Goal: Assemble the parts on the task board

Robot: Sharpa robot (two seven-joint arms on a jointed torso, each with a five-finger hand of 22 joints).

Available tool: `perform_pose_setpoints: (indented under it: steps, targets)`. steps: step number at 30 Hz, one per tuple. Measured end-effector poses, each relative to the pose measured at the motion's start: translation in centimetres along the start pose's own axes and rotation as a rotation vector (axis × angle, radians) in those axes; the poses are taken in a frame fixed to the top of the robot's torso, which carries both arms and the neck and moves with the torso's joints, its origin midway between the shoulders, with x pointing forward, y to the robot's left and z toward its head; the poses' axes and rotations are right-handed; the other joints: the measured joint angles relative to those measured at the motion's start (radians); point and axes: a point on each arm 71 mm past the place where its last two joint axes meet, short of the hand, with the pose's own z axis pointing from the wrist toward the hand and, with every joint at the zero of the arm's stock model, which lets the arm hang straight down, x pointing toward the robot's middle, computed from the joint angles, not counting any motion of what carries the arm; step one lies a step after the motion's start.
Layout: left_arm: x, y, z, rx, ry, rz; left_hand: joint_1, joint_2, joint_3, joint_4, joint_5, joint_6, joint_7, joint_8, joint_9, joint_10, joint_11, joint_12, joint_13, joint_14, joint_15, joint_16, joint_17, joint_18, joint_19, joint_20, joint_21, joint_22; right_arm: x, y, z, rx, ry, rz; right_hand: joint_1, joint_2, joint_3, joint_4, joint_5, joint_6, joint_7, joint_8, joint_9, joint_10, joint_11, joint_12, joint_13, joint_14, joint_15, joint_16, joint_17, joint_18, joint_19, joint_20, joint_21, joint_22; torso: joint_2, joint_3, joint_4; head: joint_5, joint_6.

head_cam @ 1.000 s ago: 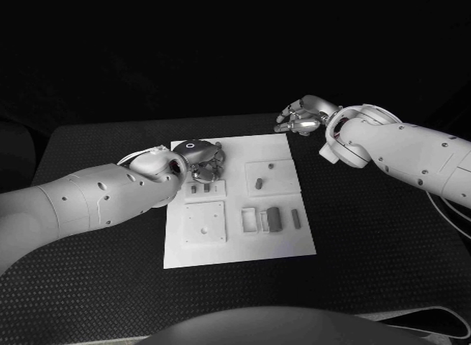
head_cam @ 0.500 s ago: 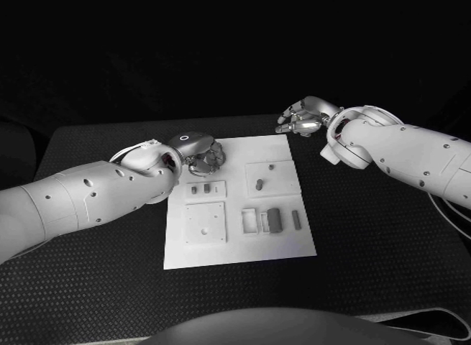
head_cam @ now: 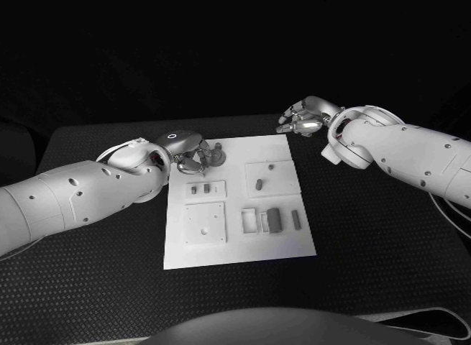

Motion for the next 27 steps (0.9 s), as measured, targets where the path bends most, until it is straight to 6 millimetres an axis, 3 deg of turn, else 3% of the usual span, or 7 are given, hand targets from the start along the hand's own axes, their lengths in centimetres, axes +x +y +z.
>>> perform_pose_setpoints:
  steps: [8,27]
  targets:
    - [0.0,0.6,-0.3,-0.015,0.011,0.001,0.000,0.000,0.001,0.002,0.000,0.000,0.000,0.000,0.001,0.000,0.000,0.000,0.000,0.000,0.000,0.000,0.000,0.000,0.000,0.000,0.000,0.000,0.0,0.0,0.0,0.000,0.000,0.000,0.000,0.000,0.000,0.000,0.000,-0.002,-0.002,0.000,0.000,0.000,0.000,0.000,0.000,0.000,0.000,0.000,0.000,0.000,0.000,0.000,0.000,0.000,0.000,-0.0013,0.0004,0.000,-0.001]
    - [0.6,1.0,-0.5,-0.029,0.043,0.007,0.000,0.000,0.005,0.000,0.000,0.007,0.000,-0.002,0.001,0.006,-0.002,-0.007,0.000,0.003,0.000,0.000,-0.001,0.000,0.002,0.002,0.000,0.000,0.0,0.0,0.0,0.000,0.000,0.000,0.000,0.000,0.000,0.000,0.000,-0.001,0.003,0.000,0.000,0.000,0.000,0.000,-0.001,-0.001,0.001,0.000,0.000,0.000,-0.001,0.001,0.000,0.000,0.000,-0.0008,-0.0007,0.003,-0.002]
